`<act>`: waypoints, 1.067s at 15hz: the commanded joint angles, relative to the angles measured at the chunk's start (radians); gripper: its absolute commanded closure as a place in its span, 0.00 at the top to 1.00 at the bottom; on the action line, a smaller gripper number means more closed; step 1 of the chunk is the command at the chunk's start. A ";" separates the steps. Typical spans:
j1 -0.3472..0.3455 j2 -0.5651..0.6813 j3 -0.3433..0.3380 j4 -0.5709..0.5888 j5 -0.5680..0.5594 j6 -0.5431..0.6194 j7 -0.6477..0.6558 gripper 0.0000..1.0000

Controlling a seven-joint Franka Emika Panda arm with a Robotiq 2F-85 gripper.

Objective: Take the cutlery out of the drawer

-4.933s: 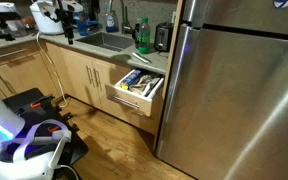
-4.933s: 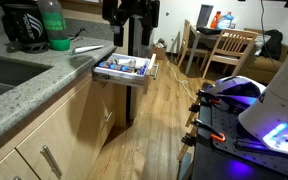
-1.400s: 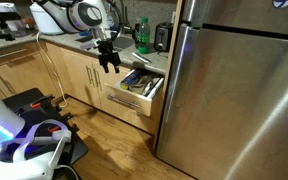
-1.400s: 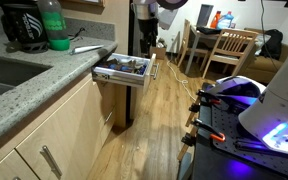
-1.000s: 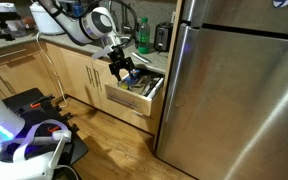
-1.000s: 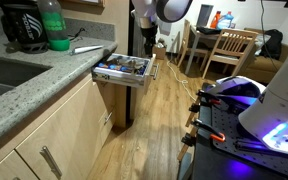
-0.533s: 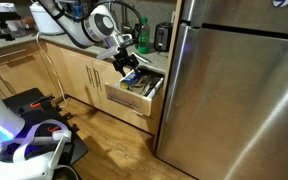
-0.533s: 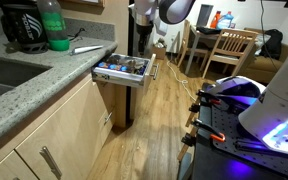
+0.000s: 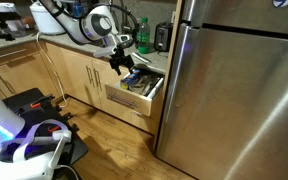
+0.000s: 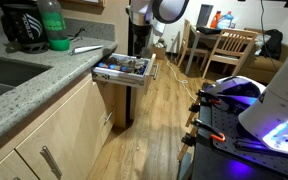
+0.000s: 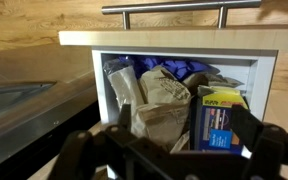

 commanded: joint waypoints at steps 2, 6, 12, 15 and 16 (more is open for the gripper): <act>0.003 0.056 -0.032 0.050 -0.026 0.077 -0.069 1.00; -0.020 0.124 -0.037 0.099 0.014 0.150 -0.167 1.00; -0.058 0.224 -0.028 0.171 0.119 0.197 -0.303 1.00; -0.088 0.260 -0.017 0.205 0.215 0.200 -0.385 1.00; -0.102 0.270 -0.009 0.215 0.252 0.196 -0.415 1.00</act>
